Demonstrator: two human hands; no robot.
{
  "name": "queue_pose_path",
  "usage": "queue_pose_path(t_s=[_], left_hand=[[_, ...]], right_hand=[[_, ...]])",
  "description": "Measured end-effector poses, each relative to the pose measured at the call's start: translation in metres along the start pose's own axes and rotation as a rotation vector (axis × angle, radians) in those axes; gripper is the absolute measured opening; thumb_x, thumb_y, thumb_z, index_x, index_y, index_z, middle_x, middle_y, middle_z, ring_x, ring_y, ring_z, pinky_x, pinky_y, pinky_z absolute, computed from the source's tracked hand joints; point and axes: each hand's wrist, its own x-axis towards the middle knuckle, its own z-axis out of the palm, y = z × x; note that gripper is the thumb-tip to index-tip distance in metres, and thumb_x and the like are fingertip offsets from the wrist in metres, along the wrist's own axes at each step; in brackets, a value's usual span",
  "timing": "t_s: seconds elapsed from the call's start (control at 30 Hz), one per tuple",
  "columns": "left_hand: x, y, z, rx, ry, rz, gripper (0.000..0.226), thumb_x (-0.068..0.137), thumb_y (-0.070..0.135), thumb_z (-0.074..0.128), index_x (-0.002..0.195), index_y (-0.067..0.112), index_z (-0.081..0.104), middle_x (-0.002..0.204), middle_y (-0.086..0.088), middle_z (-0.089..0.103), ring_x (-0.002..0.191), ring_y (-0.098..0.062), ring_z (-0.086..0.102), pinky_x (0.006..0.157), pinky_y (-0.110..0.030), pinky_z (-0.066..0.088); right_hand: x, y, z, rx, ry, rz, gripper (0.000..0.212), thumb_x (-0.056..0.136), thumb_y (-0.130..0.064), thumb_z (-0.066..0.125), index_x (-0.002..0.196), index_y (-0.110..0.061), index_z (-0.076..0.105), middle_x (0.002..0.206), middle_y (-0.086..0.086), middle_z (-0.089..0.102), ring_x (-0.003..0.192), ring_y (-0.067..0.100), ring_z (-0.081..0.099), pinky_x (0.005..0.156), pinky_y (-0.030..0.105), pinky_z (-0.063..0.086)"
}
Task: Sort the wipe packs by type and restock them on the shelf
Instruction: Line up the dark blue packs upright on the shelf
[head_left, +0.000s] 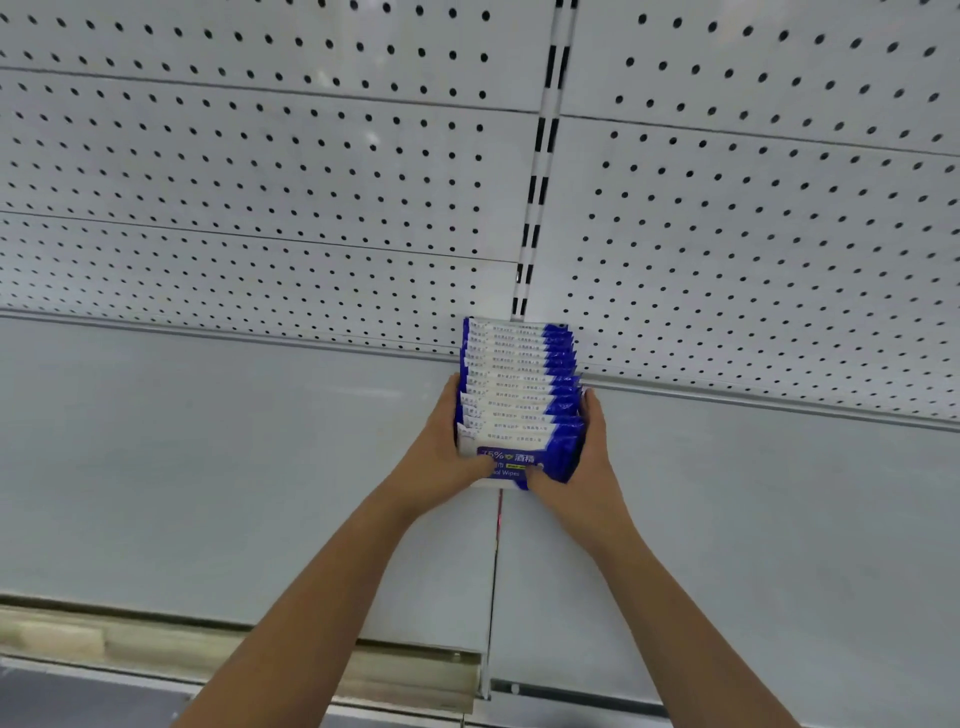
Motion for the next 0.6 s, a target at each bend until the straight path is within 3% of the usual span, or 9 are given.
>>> queue_pose_path(t_s=[0.1, 0.2, 0.3, 0.47, 0.6], left_hand=[[-0.001, -0.002, -0.001, 0.042, -0.003, -0.001, 0.095, 0.079, 0.005, 0.082, 0.14, 0.052, 0.025, 0.133, 0.031, 0.053, 0.12, 0.014, 0.053, 0.089, -0.006, 0.045], [-0.002, -0.005, 0.0, 0.074, 0.016, -0.02, 0.092, 0.081, 0.014, 0.082, 0.137, 0.057, 0.022, 0.131, 0.035, 0.051, 0.119, 0.017, 0.051, 0.088, -0.005, 0.046], [-0.002, -0.004, 0.002, 0.105, 0.061, -0.046, 0.089, 0.085, 0.023, 0.079, 0.148, 0.05, 0.023, 0.133, 0.034, 0.053, 0.121, 0.012, 0.053, 0.092, -0.012, 0.05], [-0.005, -0.003, 0.007, 0.139, 0.15, -0.084, 0.089, 0.083, 0.024, 0.081, 0.151, 0.041, 0.027, 0.135, 0.023, 0.056, 0.112, 0.016, 0.055, 0.083, -0.006, 0.048], [-0.017, 0.0, 0.015, 0.156, 0.273, -0.144, 0.106, 0.079, 0.031, 0.084, 0.16, 0.026, 0.015, 0.156, 0.008, 0.041, 0.135, -0.004, 0.043, 0.102, -0.02, 0.041]], right_hand=[[0.001, 0.0, -0.002, -0.006, -0.011, -0.011, 0.095, 0.074, -0.002, 0.084, 0.149, -0.025, 0.03, 0.136, -0.011, 0.056, 0.122, 0.004, 0.058, 0.095, 0.02, 0.051], [0.003, 0.001, -0.002, -0.015, -0.021, -0.007, 0.088, 0.078, 0.002, 0.079, 0.143, -0.035, 0.032, 0.131, -0.018, 0.058, 0.117, -0.001, 0.059, 0.087, 0.014, 0.051], [0.007, 0.0, 0.002, -0.051, -0.024, -0.001, 0.087, 0.08, 0.005, 0.073, 0.146, -0.032, 0.03, 0.13, -0.017, 0.057, 0.116, -0.002, 0.059, 0.084, 0.014, 0.051], [0.003, -0.003, -0.003, -0.045, -0.016, -0.001, 0.08, 0.083, -0.004, 0.077, 0.145, -0.031, 0.034, 0.131, -0.019, 0.057, 0.117, -0.004, 0.057, 0.084, 0.01, 0.049], [-0.01, -0.004, -0.008, -0.051, 0.009, 0.017, 0.079, 0.084, -0.013, 0.078, 0.141, -0.039, 0.03, 0.127, -0.032, 0.049, 0.112, -0.019, 0.052, 0.08, 0.003, 0.046]])
